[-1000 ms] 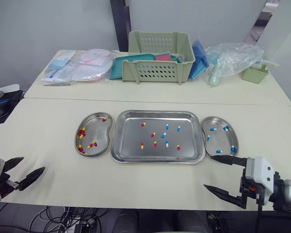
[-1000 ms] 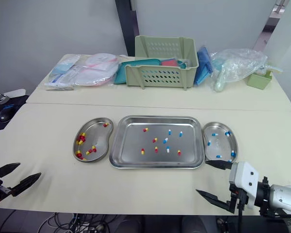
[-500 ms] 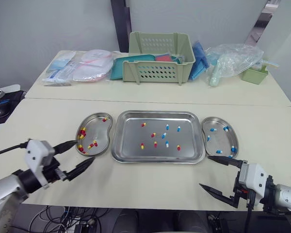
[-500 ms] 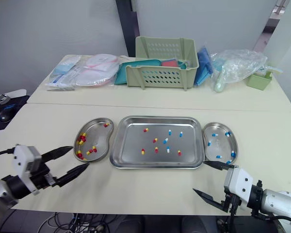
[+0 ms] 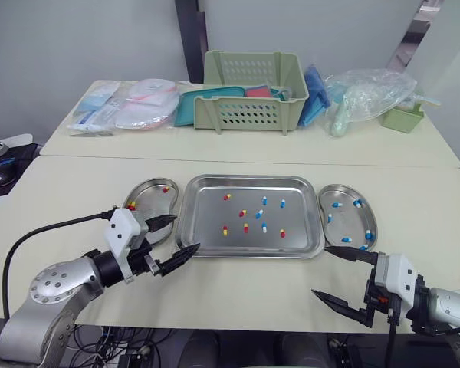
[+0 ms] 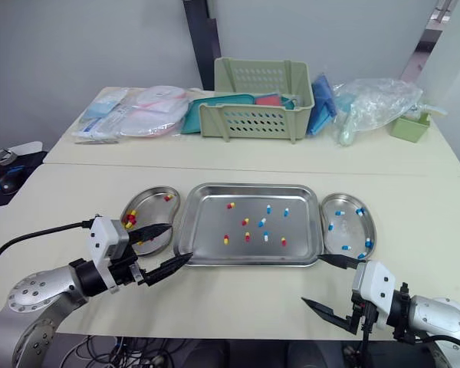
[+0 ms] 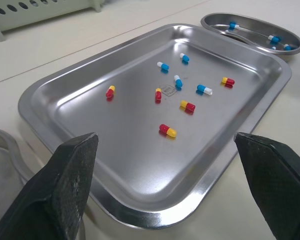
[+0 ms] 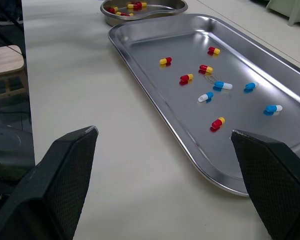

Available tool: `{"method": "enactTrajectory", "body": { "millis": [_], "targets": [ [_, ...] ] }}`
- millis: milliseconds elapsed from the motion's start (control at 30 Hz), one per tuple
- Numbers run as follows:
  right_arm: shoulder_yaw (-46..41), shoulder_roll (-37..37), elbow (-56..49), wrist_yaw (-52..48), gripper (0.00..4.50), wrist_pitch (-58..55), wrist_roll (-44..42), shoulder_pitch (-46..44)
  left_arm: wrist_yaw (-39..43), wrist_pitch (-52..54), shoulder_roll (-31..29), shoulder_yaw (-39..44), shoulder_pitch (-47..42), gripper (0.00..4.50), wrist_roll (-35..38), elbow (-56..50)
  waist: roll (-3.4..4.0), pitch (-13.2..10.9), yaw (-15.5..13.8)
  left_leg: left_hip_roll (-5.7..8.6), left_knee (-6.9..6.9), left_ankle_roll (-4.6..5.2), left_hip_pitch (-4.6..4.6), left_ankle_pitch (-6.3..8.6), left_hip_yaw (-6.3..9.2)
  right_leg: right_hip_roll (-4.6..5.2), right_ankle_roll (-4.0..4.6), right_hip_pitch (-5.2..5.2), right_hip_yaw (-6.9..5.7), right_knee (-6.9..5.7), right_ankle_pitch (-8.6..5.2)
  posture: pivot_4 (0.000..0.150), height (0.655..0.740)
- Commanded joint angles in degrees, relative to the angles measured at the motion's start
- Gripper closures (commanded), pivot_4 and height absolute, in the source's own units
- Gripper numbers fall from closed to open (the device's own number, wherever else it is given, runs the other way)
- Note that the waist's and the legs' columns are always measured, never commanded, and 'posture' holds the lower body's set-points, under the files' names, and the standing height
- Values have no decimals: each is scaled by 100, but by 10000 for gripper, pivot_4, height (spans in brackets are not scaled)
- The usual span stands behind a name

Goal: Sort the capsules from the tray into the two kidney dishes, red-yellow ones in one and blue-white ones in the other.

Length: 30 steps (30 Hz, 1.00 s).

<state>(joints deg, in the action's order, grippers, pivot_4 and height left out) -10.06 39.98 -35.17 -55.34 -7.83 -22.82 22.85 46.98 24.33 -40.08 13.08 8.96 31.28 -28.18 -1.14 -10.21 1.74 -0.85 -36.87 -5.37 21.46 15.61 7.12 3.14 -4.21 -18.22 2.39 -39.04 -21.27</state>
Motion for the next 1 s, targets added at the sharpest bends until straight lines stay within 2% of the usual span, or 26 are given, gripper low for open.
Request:
{"method": "enactTrajectory", "body": {
  "millis": [33, 100, 300, 533, 667, 767, 867, 1000],
  "targets": [
    [-68, -8, -151, 88, 268, 34, -93, -27, 158, -112, -71, -71, -195, 0, -23, 107, 0, 0, 0, 0, 0, 0, 0, 0, 0, 0, 0, 0, 0, 0, 0, 1500, 7400],
    [-35, -11, -156, 106, 268, 45, -76, -7, 271, -156, -62, -119, -232, 0, -16, 184, 1, 0, 6, 0, 0, 0, 0, 0, -1, 0, 0, -1, 1, 0, 0, 1500, 7400],
    [53, -22, -293, 214, 0, 0, -37, -2, 441, -173, -42, -373, -387, 18469, -103, 439, 4, -2, 1, 0, 1, 0, 0, 0, 0, 0, 0, 0, 1, 2, 0, 1500, 7400],
    [226, -81, -535, 477, 0, -71, 33, 171, -180, 811, 216, -772, -1129, 18469, 170, 159, 3, -2, -5, 2, -1, 0, 4, 0, 4, 0, 0, 0, -2, 2, 0, 1500, 7400],
    [288, -130, -613, 621, 0, -107, 75, 239, -242, 1144, 76, -1044, -1479, 18469, 22, 35, 4, -2, -5, 2, -1, 0, 4, 0, 5, 0, 0, -1, -2, 2, 0, 1500, 7400],
    [342, -163, -663, 705, 0, -155, 92, 247, 179, 1073, -136, -1295, -1921, 18469, -101, 336, 4, -3, 2, 2, 0, 0, 2, 0, 7, -1, 0, -1, -3, 1, 0, 1500, 7400],
    [434, -176, -726, 762, 0, -226, 70, 254, 1182, 547, -473, -1811, -2713, 18469, -485, 1207, 7, -4, -2, 5, 0, -1, 1, -1, 6, -1, 0, -1, -4, 1, 0, 1500, 7400],
    [463, -169, -810, 820, 0, -335, 31, 233, 1866, 165, -632, -2254, -3401, 18469, -891, 2015, 8, -5, 1, 7, 0, 0, 7, 0, 6, -1, -1, -3, -4, 7, 0, 1500, 7400]
  ]
}}
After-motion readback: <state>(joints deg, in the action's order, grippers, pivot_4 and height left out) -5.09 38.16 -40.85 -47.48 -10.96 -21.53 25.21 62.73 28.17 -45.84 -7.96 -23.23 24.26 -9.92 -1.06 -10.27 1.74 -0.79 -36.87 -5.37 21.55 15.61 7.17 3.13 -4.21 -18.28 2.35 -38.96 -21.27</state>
